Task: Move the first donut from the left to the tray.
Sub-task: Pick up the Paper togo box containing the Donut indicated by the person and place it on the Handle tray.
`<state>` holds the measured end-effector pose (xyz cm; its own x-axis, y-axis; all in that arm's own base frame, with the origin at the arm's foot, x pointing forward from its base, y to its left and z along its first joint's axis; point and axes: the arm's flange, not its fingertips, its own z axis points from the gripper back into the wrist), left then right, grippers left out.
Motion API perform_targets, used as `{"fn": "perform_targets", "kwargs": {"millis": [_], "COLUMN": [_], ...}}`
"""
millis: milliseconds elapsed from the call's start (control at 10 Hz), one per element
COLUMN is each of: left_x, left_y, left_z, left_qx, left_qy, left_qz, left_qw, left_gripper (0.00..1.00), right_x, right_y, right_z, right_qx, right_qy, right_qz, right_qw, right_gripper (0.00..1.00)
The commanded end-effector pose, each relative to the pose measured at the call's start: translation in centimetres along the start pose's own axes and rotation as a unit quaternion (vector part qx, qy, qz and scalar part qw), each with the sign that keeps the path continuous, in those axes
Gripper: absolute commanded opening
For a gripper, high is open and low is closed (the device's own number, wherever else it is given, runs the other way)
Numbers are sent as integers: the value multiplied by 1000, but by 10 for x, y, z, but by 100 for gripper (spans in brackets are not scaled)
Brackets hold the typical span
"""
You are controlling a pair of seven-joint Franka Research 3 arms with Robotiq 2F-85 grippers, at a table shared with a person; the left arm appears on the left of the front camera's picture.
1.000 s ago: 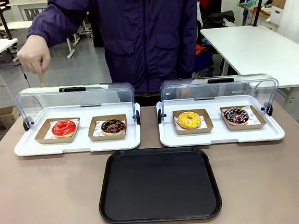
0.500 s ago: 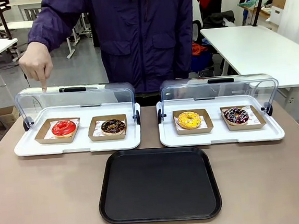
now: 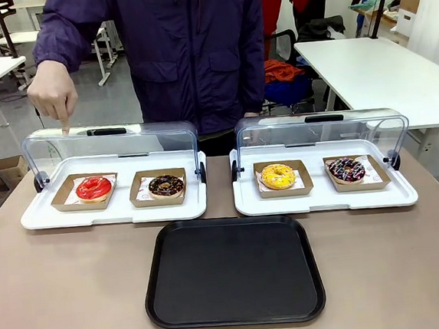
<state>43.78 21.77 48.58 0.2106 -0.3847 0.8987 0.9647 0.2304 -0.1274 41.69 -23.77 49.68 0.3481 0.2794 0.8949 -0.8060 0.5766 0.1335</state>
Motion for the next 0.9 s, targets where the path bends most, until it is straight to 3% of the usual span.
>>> {"fn": "perform_targets", "kwargs": {"millis": [0,400,600,800], "left_x": [2,0,4,8], "left_y": [-3,0,-6,-12], "left_z": [1,0,-47,-92], "left_qx": [-3,0,-57,-97], "left_qy": [0,0,109,191], "left_qz": [-2,0,-66,-84], "left_qw": [1000,1000,990,973], "left_gripper": [100,100,100,100], "right_x": [3,3,3,3], "right_y": [2,2,2,2], "right_z": [0,0,0,0], "right_qx": [1,1,1,1], "right_qy": [-5,-5,-5,-5], "right_qz": [5,5,5,5], "right_qw": [1000,1000,1000,1000], "right_gripper": [100,100,100,100]}}
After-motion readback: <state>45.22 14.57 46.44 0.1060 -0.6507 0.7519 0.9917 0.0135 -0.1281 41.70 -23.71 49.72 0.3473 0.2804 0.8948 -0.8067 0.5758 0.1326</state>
